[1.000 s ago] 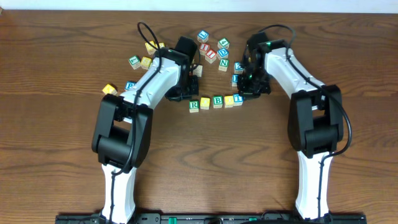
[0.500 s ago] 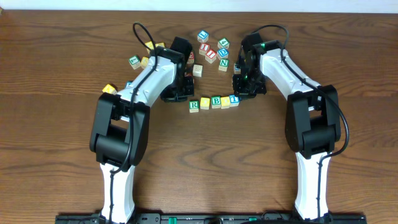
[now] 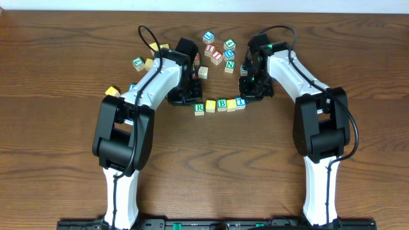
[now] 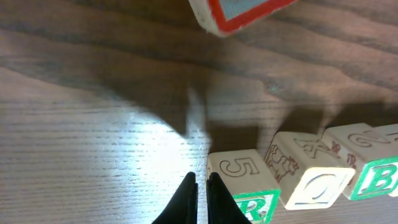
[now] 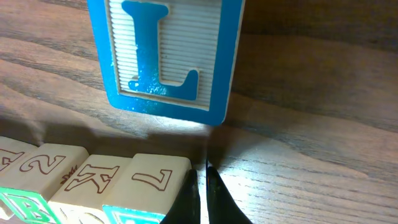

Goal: Spell out ROBOT

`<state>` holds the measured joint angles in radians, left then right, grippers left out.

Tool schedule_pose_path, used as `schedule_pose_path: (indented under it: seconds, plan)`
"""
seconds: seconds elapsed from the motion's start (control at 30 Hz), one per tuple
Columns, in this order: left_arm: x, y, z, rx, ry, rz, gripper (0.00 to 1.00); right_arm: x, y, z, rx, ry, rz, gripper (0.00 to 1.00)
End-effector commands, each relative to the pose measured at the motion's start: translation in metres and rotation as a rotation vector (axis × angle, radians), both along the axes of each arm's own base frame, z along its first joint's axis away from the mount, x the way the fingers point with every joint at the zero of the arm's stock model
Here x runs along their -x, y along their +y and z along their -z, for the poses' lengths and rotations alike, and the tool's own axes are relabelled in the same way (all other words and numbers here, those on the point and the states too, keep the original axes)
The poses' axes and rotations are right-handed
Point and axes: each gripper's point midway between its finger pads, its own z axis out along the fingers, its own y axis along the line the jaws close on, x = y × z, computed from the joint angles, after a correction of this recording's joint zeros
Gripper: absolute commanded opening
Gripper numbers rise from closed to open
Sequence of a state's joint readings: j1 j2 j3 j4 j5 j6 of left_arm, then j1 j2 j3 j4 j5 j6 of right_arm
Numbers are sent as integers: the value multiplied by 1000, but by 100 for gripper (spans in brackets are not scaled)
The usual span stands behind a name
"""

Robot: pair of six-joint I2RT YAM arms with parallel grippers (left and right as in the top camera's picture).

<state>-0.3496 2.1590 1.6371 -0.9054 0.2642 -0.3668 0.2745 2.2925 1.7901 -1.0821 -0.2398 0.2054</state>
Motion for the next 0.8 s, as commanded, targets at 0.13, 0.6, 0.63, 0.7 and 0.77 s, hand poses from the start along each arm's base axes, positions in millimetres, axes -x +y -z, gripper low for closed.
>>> schedule_pose_path:
  seconds: [0.13, 0.6, 0.63, 0.7, 0.77]
  plan:
    - [21, -1, 18, -12, 72, 10, 8, 5, 8, 2, -11, 13, 0, 1]
    - [14, -10, 18, 22, 39, 21, 8, 9, 17, 1, -9, 21, -5, 1]
    - [14, -11, 18, 24, 36, 24, 8, 11, 20, 2, -8, 22, -11, 1]
    - [13, -12, 18, 25, 32, 26, 8, 12, 23, 2, -6, 25, -6, 1]
    - [13, -12, 18, 25, 30, 29, 7, 13, 25, 2, -6, 25, -7, 1]
